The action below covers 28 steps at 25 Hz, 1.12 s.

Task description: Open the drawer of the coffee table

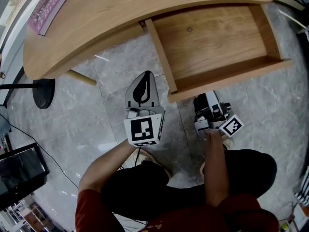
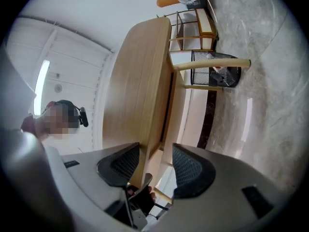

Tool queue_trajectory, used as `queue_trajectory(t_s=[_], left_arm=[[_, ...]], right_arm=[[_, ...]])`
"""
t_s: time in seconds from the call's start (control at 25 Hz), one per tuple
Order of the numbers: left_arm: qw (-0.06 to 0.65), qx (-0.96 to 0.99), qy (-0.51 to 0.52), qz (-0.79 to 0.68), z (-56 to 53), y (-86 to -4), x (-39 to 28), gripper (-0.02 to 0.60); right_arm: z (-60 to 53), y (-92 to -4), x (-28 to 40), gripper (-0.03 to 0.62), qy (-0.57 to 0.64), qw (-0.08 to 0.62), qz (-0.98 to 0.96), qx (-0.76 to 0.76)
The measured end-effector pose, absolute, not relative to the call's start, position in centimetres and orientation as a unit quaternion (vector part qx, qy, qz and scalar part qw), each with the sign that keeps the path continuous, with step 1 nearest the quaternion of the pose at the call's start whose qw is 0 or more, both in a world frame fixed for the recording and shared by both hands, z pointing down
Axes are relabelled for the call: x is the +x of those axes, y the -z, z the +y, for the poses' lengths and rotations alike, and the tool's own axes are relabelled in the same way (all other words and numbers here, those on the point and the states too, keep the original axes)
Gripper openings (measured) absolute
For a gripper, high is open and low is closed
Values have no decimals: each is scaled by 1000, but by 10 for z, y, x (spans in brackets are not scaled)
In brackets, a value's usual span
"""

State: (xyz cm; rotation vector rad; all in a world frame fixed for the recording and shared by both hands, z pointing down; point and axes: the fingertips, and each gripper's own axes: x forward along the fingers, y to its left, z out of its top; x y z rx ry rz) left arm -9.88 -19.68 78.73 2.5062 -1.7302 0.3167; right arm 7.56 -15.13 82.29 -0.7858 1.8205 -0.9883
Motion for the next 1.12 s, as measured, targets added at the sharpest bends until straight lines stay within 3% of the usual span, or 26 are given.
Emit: queue_trajectory(t_s=[0.32,0.6,0.92,1.12], left_arm=[[41,816,-108,-566,-196,-791,-100,6],[41,818,-112,-563,-195,-794,-100,6],[31,824,-122,-553,-192,-802,-98,6],[27,823,-120,-555,-193,-801,-99,6]], right_arm=[[-152,-847,66,207,391,356,759,-379],[-160,-874,80,194,306,184,761,-542],[-159,-868,70,196,131,0,783,-608],[-158,-870,59,199,98,-42,794,-598]])
